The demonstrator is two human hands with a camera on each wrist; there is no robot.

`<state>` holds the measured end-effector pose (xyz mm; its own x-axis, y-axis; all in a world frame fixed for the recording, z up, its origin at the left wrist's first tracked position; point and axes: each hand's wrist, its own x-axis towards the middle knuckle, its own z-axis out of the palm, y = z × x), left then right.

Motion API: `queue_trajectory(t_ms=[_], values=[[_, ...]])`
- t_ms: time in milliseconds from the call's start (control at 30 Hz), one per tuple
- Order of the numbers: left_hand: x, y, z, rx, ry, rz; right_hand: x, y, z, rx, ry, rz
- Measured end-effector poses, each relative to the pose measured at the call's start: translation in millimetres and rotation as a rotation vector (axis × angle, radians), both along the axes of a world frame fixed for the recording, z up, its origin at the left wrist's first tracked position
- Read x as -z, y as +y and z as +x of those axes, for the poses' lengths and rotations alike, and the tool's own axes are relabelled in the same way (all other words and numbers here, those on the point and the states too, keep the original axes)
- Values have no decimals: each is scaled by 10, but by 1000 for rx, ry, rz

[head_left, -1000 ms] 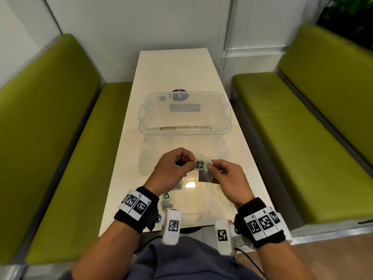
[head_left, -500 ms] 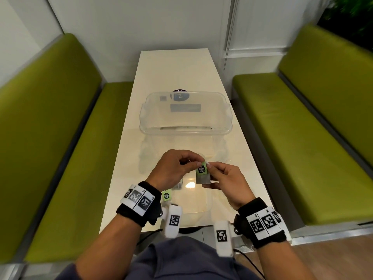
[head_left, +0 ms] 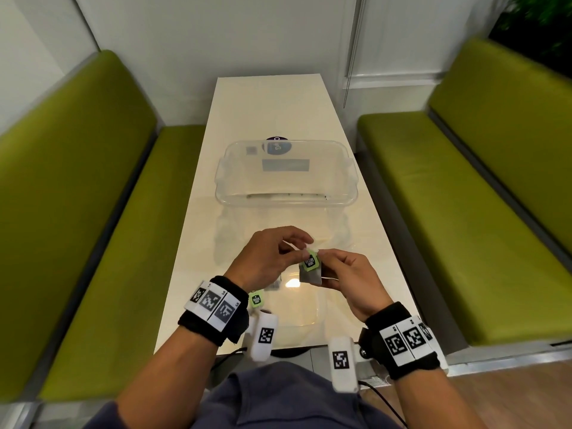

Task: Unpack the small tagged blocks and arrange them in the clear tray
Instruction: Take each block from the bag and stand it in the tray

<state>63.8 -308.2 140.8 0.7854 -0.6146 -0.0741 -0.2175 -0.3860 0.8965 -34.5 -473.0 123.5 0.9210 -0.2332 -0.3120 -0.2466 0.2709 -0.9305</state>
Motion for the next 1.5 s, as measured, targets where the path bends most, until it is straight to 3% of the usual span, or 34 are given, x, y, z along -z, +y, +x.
queue_trajectory(t_ms=[267, 567, 767, 967, 1267, 1500], values=[[-59, 17, 12, 64, -23, 104, 1, 11, 0, 20, -18, -46], [-133, 47, 66, 51, -57, 145, 63, -9, 20, -99, -89, -165], [-195, 85, 107, 82, 28, 143, 102, -30, 33, -77, -49, -204], [-180, 109, 168, 123, 85, 157, 86, -3, 34, -73, -10, -78], [-132, 70, 353, 127, 68, 315, 278, -70, 45, -73, 102, -180], [198, 7, 591, 135, -54, 687, 645, -276, -39, -116, 291, -672]])
